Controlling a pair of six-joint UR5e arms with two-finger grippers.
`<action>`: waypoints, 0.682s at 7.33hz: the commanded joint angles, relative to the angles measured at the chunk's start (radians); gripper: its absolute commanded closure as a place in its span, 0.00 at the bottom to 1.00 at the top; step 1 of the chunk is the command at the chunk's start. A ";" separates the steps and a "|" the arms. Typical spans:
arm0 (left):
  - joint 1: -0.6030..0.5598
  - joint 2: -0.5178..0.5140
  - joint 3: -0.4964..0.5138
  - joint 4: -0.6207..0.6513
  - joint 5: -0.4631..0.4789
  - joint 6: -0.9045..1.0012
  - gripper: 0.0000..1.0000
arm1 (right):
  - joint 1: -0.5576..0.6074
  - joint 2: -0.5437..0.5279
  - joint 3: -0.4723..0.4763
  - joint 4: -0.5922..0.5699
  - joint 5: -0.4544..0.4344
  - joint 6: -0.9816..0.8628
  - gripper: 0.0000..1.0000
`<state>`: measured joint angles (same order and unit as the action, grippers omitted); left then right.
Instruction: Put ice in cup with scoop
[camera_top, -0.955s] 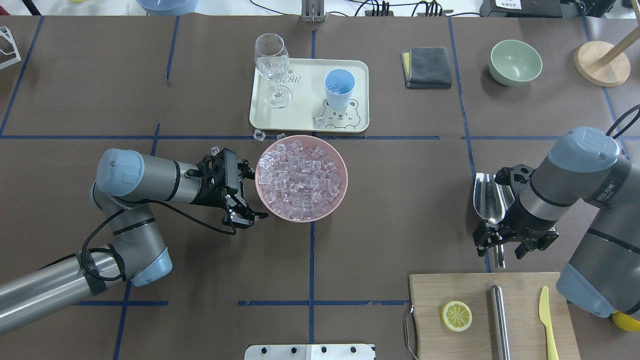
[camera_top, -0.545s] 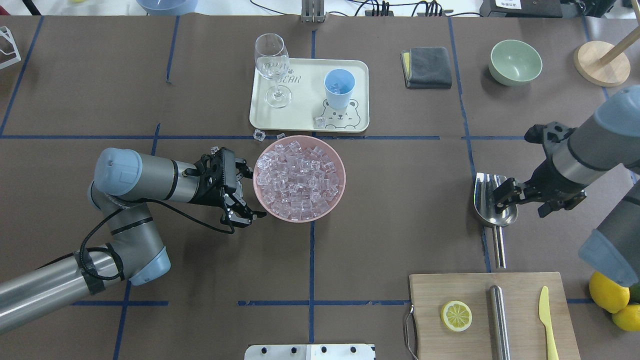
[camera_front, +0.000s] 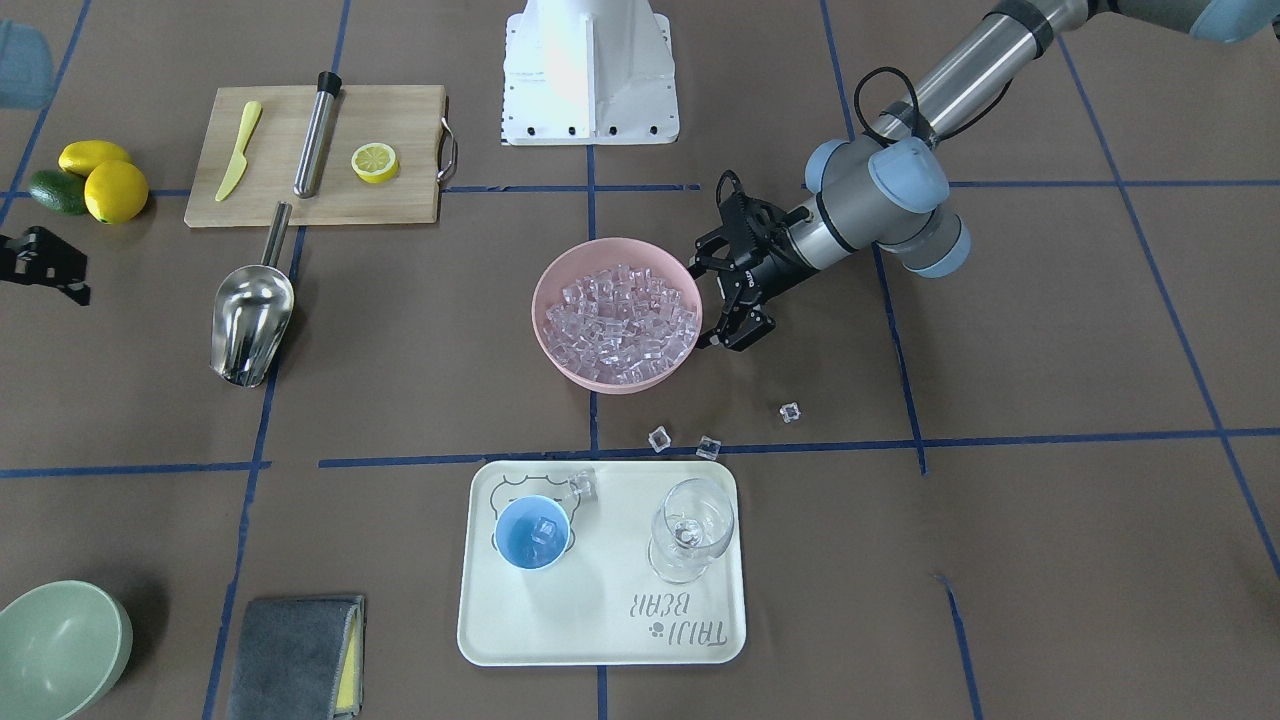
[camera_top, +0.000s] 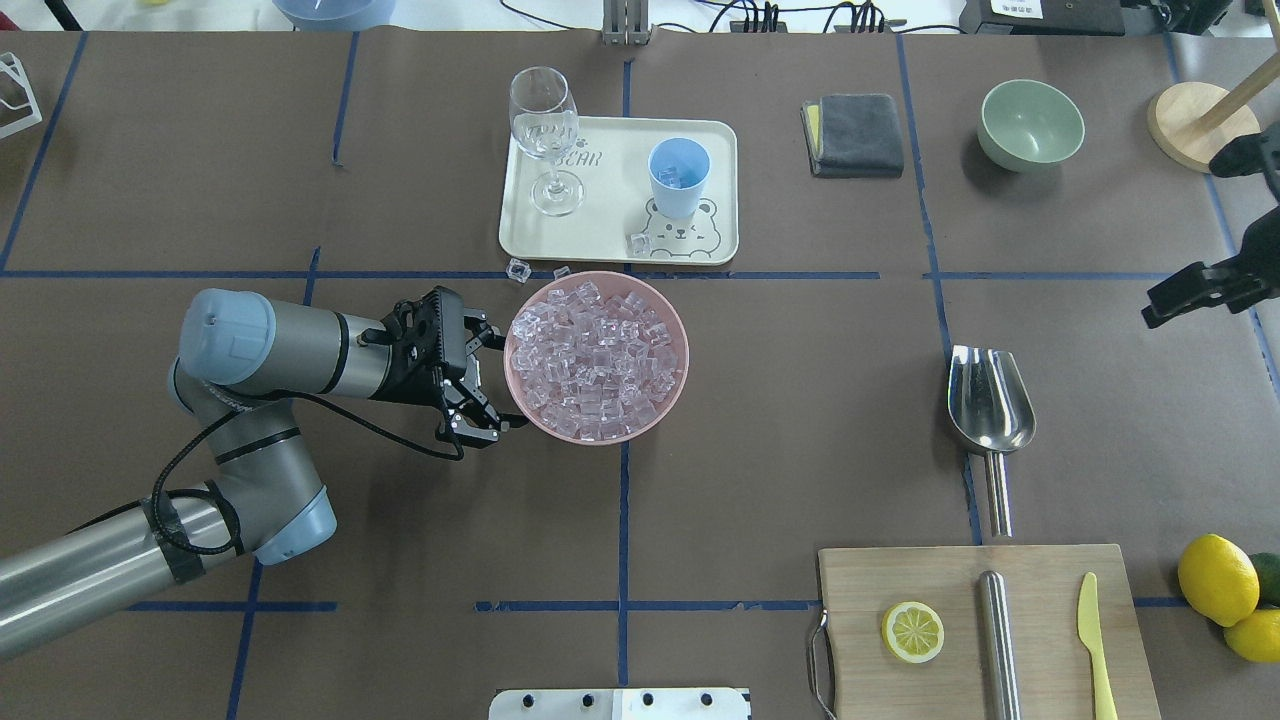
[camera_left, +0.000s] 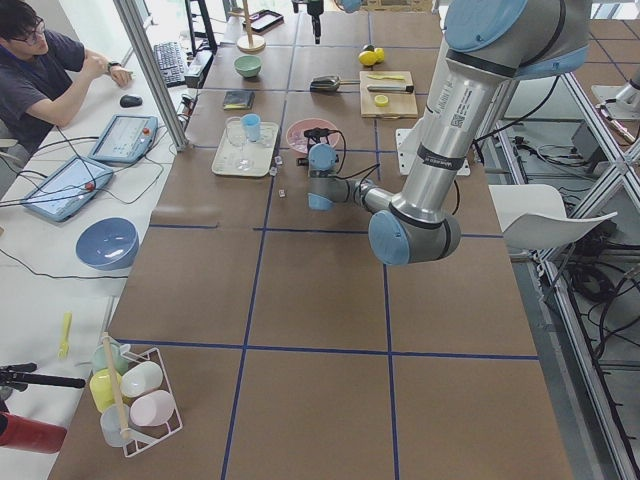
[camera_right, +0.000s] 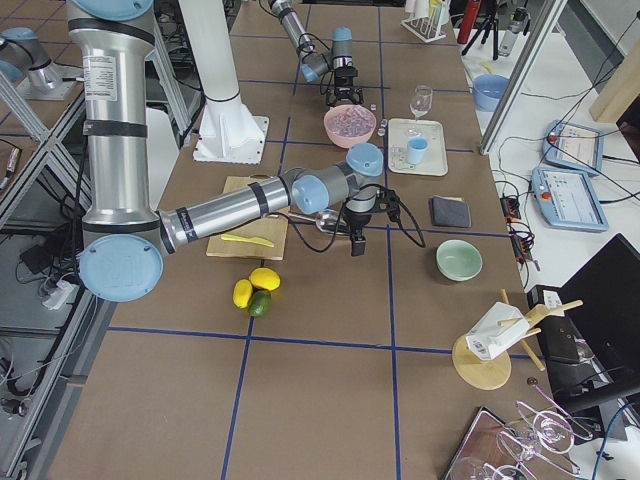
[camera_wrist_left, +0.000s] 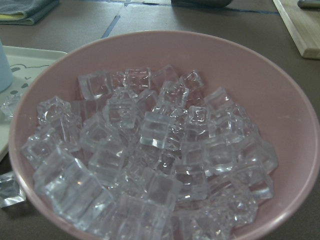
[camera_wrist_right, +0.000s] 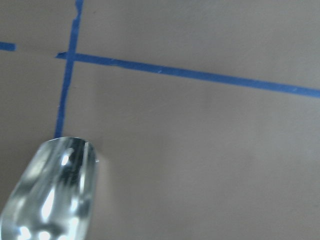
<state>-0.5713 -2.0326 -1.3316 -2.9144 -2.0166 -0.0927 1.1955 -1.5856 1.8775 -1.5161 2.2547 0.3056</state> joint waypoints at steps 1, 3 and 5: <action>-0.015 0.014 -0.001 0.007 -0.002 0.004 0.00 | 0.218 -0.030 -0.098 -0.012 0.009 -0.329 0.00; -0.056 0.026 -0.001 0.020 -0.013 0.007 0.00 | 0.394 -0.060 -0.170 -0.016 0.014 -0.529 0.00; -0.160 0.028 -0.003 0.172 -0.107 0.007 0.00 | 0.444 -0.103 -0.152 -0.062 0.028 -0.519 0.00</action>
<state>-0.6627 -2.0068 -1.3335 -2.8402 -2.0643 -0.0860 1.6071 -1.6703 1.7234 -1.5495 2.2739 -0.2065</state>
